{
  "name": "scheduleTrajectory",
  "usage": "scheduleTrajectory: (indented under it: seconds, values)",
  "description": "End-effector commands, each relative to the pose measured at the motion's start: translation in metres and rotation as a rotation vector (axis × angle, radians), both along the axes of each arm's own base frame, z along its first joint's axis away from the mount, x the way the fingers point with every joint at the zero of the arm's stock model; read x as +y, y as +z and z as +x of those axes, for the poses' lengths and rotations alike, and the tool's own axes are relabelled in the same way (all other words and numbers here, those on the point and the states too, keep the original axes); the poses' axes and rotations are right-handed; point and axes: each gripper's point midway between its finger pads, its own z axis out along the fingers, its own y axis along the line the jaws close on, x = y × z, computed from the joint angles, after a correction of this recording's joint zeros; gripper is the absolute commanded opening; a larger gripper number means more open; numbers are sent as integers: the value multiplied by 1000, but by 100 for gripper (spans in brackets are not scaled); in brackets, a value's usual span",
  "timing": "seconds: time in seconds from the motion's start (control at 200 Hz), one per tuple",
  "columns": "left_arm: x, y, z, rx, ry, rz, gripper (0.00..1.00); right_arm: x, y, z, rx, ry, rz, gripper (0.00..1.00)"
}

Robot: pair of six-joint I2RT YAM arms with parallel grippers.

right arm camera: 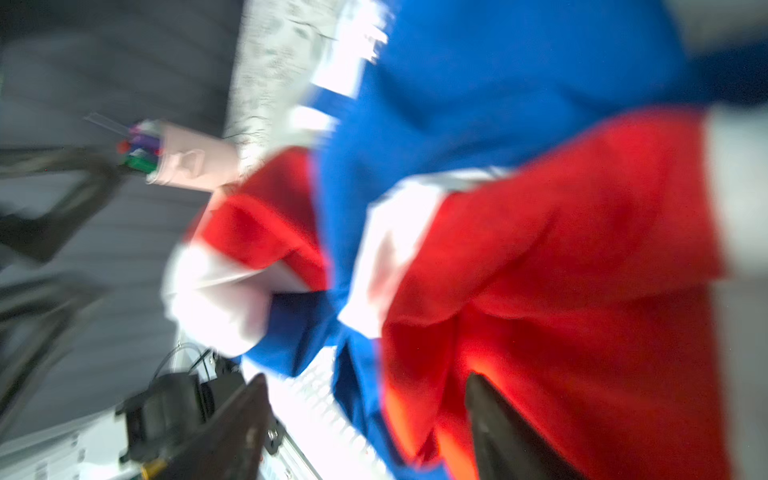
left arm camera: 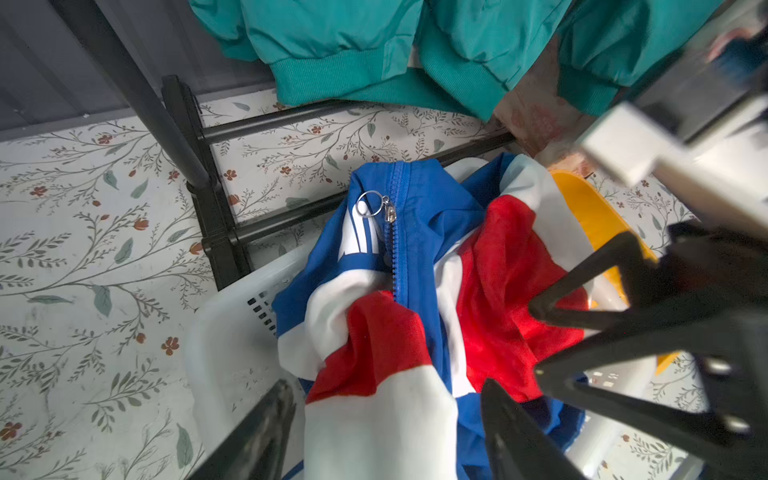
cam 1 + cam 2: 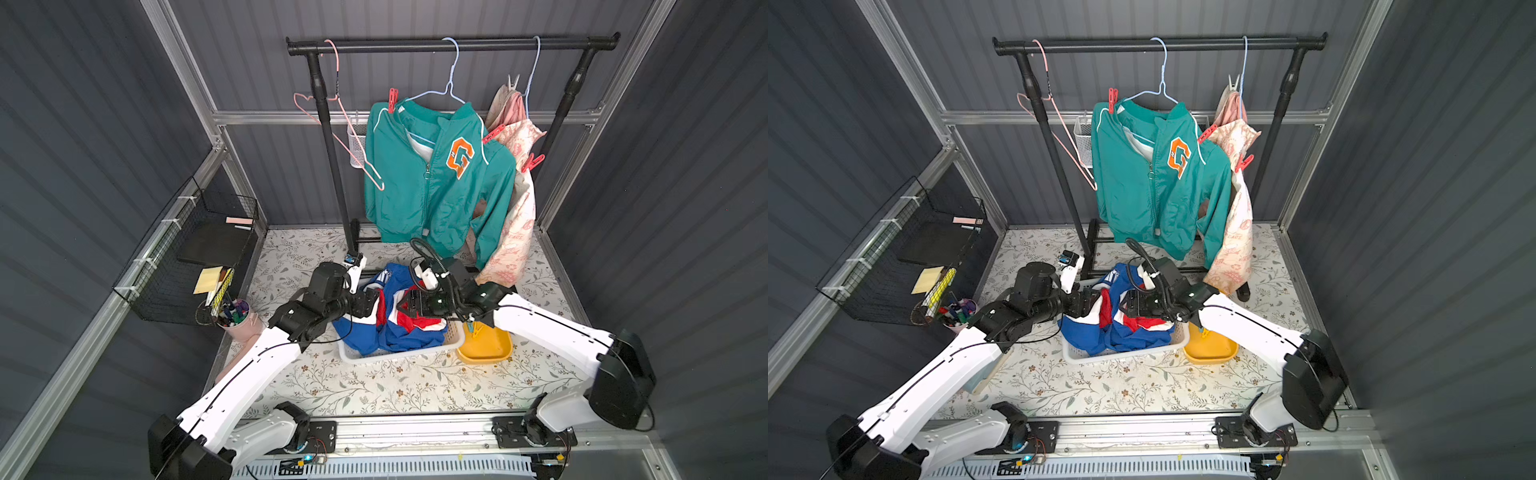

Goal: Remove the clothespins securing jackets to the hanger
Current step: Adjust the jacket in the basket.

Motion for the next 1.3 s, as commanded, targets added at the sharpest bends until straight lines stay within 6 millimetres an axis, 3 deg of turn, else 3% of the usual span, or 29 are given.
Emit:
scheduleTrajectory:
  seconds: [0.0, 0.085, 0.16, 0.305, 0.39, 0.505, 0.64, 0.77, 0.925, 1.036, 1.196, 1.296]
  values:
    - [9, 5, -16, 31, 4, 10, 67, -11, 19, -22, 20, 54, -28, 83]
    - [3, 4, -20, 44, -33, -15, 64, -23, 32, -5, -84, -2, -66, 85]
    - [-1, -10, -18, 65, -72, 30, 63, -25, 37, 19, -109, -21, -71, 86]
    - [-18, -25, -13, 106, -103, -35, 63, -13, 34, 75, -100, -23, -29, 84]
    - [-26, -34, -13, 132, -119, -79, 63, -2, 26, 102, -122, -18, -59, 83]
    - [-35, -56, -15, 189, -129, -124, 63, 13, 2, 119, -79, 1, -85, 80]
    - [-42, -85, -12, 234, -120, -176, 63, 25, -33, 110, 19, 46, -86, 70]
    - [-41, -111, -6, 262, -75, -172, 62, 32, -57, 77, 97, 93, -78, 58]
    - [-32, -135, 6, 272, -3, -115, 62, 23, -77, 34, 151, 98, -92, 50]
    - [-28, -150, 9, 287, 23, -84, 62, 7, -119, 13, 259, 73, -142, 47]
    - [-26, -164, 18, 287, 68, -77, 62, -21, -185, 18, 418, -64, -220, 45]
    - [-27, -172, 25, 291, 81, -70, 63, -25, -194, 30, 407, -126, -223, 50]
